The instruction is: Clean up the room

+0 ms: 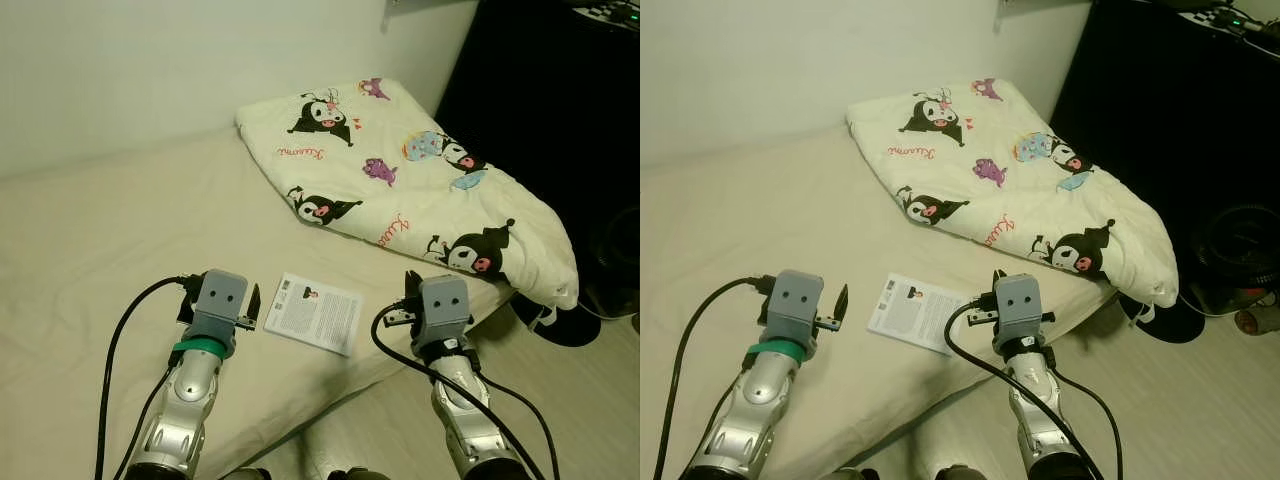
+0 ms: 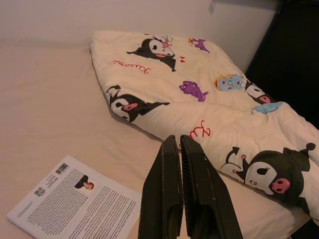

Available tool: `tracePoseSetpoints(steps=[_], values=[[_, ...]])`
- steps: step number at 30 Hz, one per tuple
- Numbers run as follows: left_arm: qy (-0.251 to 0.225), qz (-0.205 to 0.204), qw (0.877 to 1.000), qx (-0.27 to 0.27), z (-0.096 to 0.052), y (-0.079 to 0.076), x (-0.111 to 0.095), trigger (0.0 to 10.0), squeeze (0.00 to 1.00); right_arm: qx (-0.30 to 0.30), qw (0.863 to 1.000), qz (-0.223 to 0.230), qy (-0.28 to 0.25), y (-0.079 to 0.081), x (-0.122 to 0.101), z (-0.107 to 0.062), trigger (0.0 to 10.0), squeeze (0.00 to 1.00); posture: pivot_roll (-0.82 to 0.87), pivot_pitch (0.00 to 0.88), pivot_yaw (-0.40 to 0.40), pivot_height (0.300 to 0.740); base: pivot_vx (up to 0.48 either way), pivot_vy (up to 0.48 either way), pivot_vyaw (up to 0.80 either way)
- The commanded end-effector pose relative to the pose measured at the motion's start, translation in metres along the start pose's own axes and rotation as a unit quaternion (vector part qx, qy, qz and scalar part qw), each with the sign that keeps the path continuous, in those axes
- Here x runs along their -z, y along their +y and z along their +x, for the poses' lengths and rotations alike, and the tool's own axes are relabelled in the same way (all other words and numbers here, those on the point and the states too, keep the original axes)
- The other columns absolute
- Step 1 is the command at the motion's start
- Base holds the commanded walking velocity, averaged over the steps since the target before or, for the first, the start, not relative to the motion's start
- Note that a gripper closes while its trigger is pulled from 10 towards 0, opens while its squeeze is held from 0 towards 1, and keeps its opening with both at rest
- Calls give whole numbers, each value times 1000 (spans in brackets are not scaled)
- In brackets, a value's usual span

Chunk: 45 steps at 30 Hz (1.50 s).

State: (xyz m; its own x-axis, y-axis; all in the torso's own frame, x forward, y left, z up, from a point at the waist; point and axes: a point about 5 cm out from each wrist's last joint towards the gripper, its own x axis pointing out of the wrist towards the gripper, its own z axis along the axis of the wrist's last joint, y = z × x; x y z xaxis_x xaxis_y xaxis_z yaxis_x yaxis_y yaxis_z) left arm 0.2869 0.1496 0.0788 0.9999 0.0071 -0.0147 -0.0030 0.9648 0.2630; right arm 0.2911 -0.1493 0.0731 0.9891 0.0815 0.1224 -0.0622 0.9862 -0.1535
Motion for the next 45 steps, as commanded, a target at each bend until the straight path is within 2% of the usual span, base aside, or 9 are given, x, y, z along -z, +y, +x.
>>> tracePoseSetpoints(steps=[1,12,45], values=[[10,5,1000,10,-2,-5,5,10000,0,5,1000,0,10,-1,5,-5,10000,0,-67,79,-13,705,0,0,0],[7,4,1000,13,0,-7,3,10000,0,7,1000,-1,9,-2,5,-4,10000,0,-68,79,-14,660,0,0,0],[4,6,1000,22,2,-11,1,10000,0,10,1000,0,10,-2,5,-6,10000,0,-70,81,-8,656,0,0,0]])
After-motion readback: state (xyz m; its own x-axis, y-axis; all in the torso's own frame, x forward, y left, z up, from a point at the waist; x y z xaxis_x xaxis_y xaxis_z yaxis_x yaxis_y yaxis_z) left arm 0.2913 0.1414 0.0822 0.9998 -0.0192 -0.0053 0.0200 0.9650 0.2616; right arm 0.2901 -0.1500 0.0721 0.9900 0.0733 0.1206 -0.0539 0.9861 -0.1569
